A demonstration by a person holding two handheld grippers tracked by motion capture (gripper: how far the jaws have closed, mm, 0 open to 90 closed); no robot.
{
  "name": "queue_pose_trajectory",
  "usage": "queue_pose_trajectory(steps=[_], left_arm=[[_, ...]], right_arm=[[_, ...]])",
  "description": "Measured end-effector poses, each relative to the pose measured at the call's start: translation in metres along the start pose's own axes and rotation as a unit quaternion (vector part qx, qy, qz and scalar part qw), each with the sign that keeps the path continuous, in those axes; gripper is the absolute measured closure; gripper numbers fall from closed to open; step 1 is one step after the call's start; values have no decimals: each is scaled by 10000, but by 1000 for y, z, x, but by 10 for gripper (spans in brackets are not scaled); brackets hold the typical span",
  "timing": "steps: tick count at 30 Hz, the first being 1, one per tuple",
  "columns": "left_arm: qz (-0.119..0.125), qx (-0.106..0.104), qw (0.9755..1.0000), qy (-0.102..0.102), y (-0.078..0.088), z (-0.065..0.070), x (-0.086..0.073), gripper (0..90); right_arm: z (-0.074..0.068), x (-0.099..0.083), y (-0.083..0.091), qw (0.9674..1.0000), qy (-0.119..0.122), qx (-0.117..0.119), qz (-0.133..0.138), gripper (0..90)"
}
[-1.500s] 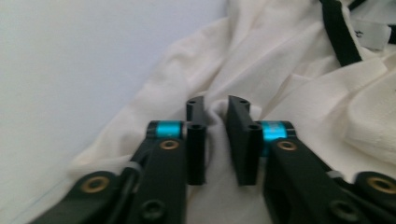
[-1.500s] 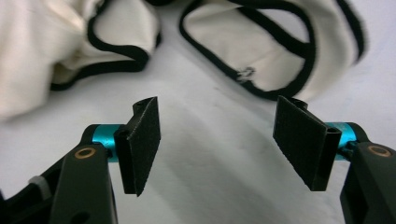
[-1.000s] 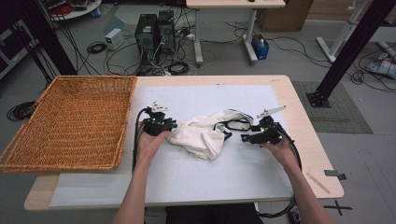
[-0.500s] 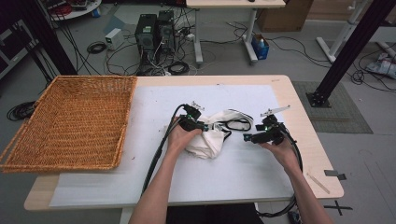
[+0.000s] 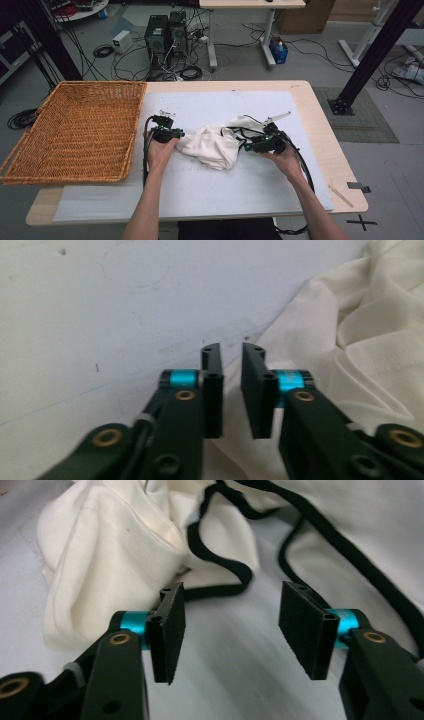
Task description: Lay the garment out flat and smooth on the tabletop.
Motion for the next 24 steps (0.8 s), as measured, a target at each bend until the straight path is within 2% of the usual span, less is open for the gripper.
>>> queue_pose_trajectory(steps=[1, 2, 3, 4, 5, 6, 7, 8, 9, 10, 13, 14, 15, 16, 17, 20, 22, 24], left_arm=[[58, -27, 10000, -45, 2, 1, 0, 750], [137, -63, 9999, -73, 3, 3, 1, 698], [186, -119, 9997, -125, 5, 6, 2, 698], [294, -205, 9992, -157, 5, 10, 5, 690], [352, -263, 9988, -193, 5, 14, 7, 640], [370, -315, 9985, -235, 5, 16, 8, 628], [373, -358, 9983, -281, 4, 18, 9, 628], [358, -416, 9977, -393, 2, 23, 10, 623], [358, -416, 9977, -393, 2, 23, 10, 620], [349, -458, 9974, -428, 2, 25, 10, 620], [379, -526, 9971, -410, -2, 28, 13, 587], [417, -552, 9969, -380, -3, 29, 14, 580], [446, -594, 9966, -366, -4, 31, 16, 580], [461, -607, 9965, -351, -6, 33, 17, 552], [464, -613, 9964, -368, -7, 34, 18, 546], [385, -648, 9961, -459, -11, 37, 19, 545], [368, -727, 9957, -441, -16, 39, 19, 543], [381, -794, 9955, -346, -22, 42, 20, 535]], right_arm=[[-2, 4, -6, 10000, 44, 13, -35, 471], [-5, 10, -11, 9999, 117, -51, -67, 516], [-5, 10, -11, 9999, 117, -51, -67, 516], [-6, 14, -15, 9999, 140, -52, -66, 570], [-7, 18, -20, 9997, 227, -28, -131, 686], [-8, 20, -23, 9987, 394, -187, -267, 830], [-8, 20, -23, 9987, 394, -187, -267, 830], [-6, 21, -19, 9983, 431, -305, -249, 856], [-6, 21, -19, 9983, 431, -305, -249, 856], [-2, 20, -14, 9981, 393, -419, -237, 860], [14, 17, 11, 9954, 346, -880, -129, 865], [27, 13, 31, 9897, 384, -1375, -54, 865], [27, 13, 31, 9897, 384, -1375, -54, 865], [35, 10, 39, 9856, 391, -1644, -74, 865], [45, 6, 47, 9827, 262, -1828, -116, 865], [65, -5, 58, 9833, -101, -1812, -113, 853], [69, -9, 63, 9848, -223, -1720, -12, 731], [65, -12, 66, 9860, -309, -1633, 148, 566]])
Point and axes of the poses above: each handheld gripper's, and its own axes: y roughly backward along the jaws, x roughly out of its top, z roughly to its right, the point moved 3 cm from there along -y, roughly forward along the jaws, and after that the axes turned 1 degree about x, right-handed, at the moved point
